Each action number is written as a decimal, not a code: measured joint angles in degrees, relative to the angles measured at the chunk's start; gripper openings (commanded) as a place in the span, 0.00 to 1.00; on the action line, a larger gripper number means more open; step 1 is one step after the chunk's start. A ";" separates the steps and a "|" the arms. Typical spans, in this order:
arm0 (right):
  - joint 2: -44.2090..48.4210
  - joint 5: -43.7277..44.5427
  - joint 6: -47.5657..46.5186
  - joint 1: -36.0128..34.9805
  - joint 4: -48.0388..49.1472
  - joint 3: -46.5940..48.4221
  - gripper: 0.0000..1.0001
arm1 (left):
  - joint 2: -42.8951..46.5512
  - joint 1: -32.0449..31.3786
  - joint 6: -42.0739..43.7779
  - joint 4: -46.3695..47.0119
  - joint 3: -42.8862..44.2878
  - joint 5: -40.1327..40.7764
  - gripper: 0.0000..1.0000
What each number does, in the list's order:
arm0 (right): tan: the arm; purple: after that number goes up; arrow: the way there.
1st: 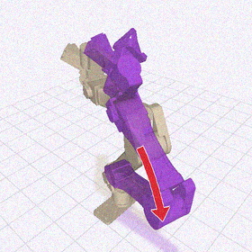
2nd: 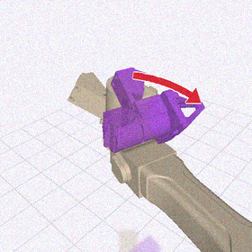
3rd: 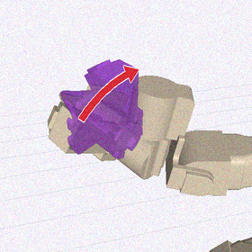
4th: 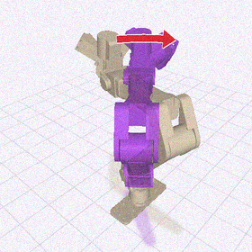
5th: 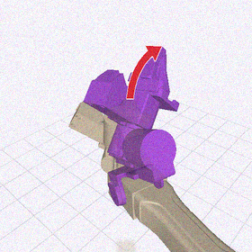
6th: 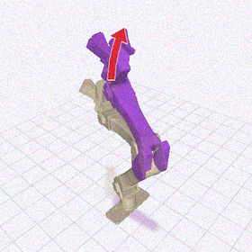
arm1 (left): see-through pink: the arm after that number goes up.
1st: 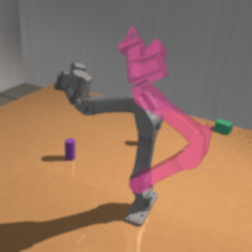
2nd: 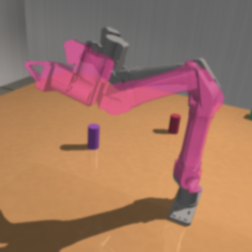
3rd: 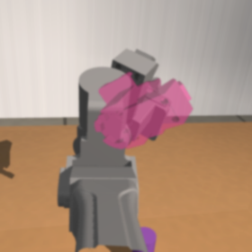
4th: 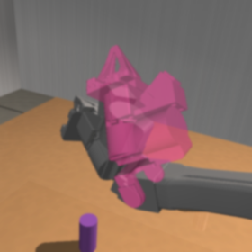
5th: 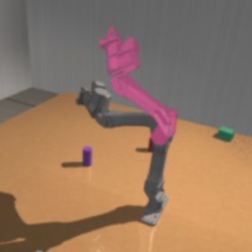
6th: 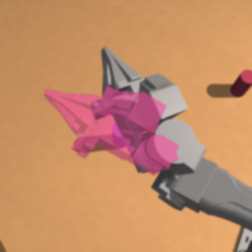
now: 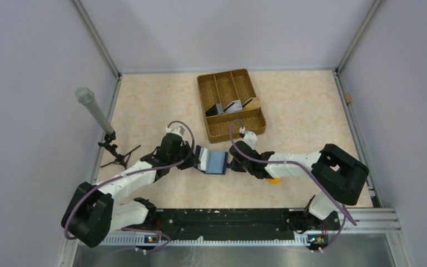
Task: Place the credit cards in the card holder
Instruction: Turn over the card slot in the card holder, then pick up the credit card from the storage box, then insert the credit card into the card holder.
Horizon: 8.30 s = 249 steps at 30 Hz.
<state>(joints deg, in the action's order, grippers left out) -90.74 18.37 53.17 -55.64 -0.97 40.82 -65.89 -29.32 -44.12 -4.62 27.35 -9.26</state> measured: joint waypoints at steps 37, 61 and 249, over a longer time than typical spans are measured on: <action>9.03 -0.52 -8.22 0.00 -20.41 2.60 0.67 | 4.26 0.02 9.51 -17.88 11.28 -1.42 0.88; 2.89 -9.25 -36.59 32.06 -25.35 28.85 0.84 | 3.65 9.81 24.44 -31.82 31.12 1.62 0.99; 23.54 -46.99 -0.33 9.77 25.27 -4.85 0.00 | 21.35 1.09 5.92 3.72 2.14 -22.05 0.99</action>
<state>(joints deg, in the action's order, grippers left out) -67.20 -28.62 52.84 -45.87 24.29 35.97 -44.53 -28.23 -38.20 -0.91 29.50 -31.31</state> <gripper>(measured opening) 0.007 0.928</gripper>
